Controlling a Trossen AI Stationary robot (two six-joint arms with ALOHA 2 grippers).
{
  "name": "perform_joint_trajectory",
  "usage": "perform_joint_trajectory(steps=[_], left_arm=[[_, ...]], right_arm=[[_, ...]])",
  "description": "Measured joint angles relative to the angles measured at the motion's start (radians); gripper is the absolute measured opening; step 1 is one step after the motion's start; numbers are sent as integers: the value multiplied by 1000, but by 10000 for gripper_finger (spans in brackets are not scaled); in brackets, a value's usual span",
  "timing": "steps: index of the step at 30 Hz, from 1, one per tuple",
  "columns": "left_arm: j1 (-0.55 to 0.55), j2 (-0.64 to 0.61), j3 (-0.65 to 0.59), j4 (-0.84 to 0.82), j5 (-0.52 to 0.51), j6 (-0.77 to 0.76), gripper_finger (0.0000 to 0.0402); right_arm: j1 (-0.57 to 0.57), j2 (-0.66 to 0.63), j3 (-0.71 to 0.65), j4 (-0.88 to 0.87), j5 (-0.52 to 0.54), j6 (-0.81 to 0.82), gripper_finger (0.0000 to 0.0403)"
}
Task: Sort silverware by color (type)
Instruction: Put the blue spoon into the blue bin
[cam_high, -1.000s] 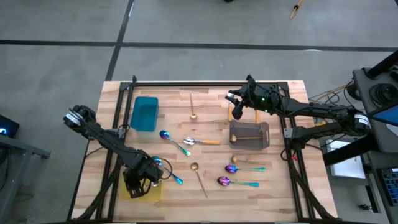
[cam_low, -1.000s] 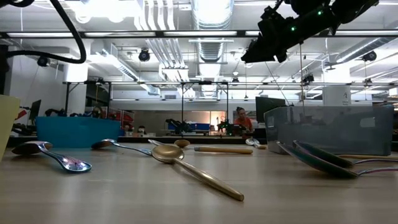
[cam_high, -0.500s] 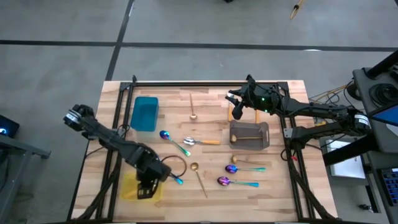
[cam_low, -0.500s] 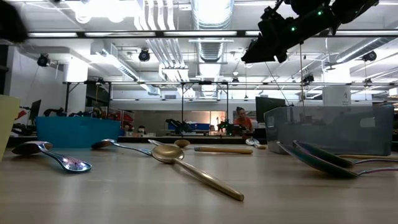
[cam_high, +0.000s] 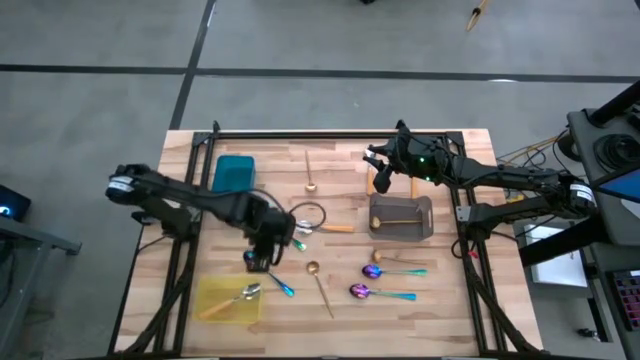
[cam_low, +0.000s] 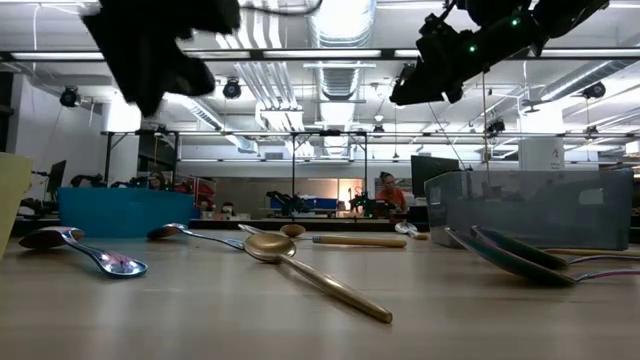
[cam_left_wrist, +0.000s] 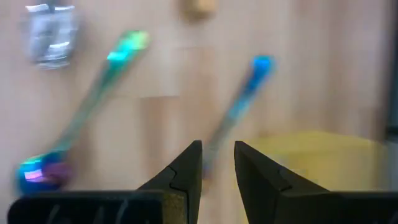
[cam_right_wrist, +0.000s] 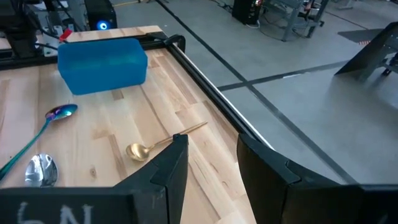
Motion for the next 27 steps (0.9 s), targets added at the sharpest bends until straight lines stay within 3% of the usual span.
perform_joint_trajectory(steps=[4, 13, 21, 27], left_arm=[[72, 0, -78, 61, -170, 18, 75], [113, 31, -176, 235, -327, 210, 95], [114, 127, -182, 224, -354, 297, 145], [117, 197, -186, 174, -354, 333, 155]], right_arm=[[0, -1, 0, 0, 1, -10, 128], [0, -1, 0, 0, 2, -15, 128], [0, -1, 0, 0, 3, -23, 128], [0, -1, 0, 3, 3, -19, 128]])
